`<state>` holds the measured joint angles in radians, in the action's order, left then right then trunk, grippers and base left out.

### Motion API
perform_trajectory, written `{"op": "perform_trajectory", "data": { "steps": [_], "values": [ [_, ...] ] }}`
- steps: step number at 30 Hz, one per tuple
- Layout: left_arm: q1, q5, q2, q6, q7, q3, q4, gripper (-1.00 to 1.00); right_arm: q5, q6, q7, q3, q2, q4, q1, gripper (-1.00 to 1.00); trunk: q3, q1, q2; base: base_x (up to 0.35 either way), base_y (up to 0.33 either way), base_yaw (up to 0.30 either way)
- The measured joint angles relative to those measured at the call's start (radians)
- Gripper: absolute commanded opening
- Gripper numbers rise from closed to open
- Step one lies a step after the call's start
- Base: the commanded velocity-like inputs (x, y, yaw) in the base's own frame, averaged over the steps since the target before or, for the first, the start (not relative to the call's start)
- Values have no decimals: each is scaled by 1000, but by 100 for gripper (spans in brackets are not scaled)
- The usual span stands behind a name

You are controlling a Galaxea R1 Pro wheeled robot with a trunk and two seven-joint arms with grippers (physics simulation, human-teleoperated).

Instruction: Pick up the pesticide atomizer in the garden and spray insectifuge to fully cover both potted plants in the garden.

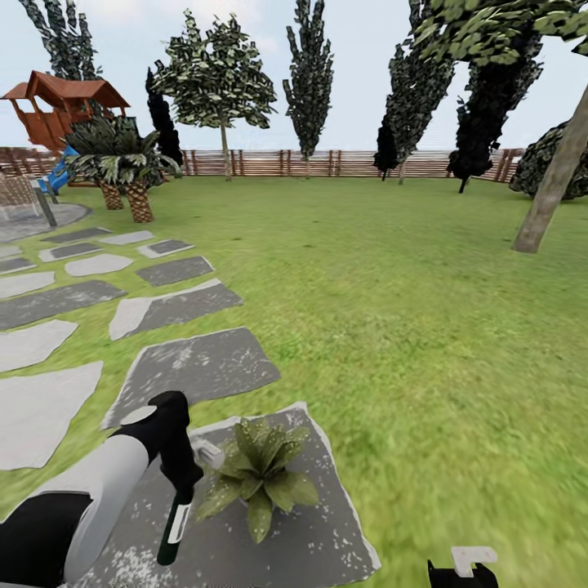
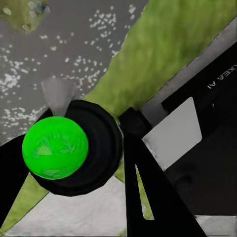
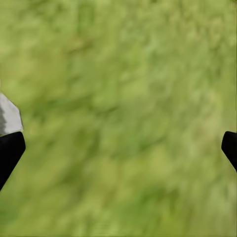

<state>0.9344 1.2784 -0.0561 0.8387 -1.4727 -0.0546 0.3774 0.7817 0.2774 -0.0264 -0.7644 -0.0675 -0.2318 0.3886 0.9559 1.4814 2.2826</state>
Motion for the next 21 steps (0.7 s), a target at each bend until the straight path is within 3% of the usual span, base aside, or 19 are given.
{"op": "perform_trajectory", "data": {
  "steps": [11, 21],
  "values": [
    [-7, 9, 1, 2, 0, 0, 0, -100, 0, 0, 0, 0, 0, 0, 0, 100, 0, 0, 0, 0, -263, 67],
    [-9, 9, 2, 2, 1, 0, 0, -100, 0, 0, 0, 1, 0, 0, 0, 100, 0, 0, 0, 0, -272, 254]
  ]
}}
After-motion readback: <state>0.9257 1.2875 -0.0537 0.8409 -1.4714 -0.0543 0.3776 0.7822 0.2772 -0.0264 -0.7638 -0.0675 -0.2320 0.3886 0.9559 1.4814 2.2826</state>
